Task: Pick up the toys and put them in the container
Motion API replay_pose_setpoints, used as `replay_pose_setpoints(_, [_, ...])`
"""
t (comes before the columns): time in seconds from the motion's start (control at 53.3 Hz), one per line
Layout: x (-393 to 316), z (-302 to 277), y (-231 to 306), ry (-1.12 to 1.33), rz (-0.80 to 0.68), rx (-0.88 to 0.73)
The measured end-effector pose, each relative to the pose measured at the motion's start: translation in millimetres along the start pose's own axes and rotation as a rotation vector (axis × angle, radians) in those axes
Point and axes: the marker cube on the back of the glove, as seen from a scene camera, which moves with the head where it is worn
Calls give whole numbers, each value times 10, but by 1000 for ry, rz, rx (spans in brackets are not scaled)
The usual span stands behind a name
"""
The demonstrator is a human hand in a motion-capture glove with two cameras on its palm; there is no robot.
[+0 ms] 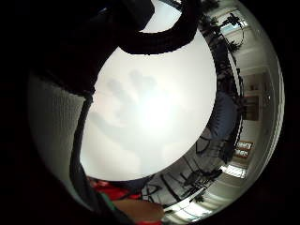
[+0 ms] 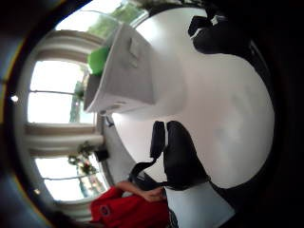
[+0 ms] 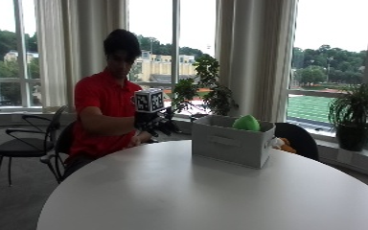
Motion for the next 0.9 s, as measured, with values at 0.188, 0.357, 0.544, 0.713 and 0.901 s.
replay_pose_setpoints(0.188, [-25,13,31,-7,-8,-9])
replay_pose_setpoints(0.357, [21,20,31,37,-44,6])
replay_pose_setpoints(0.544, [12,8,31,15,-10,5])
replay_pose_setpoints(0.713, [13,14,30,3,3,1])
replay_pose_setpoints(0.901, [4,43,71,26,-24,9])
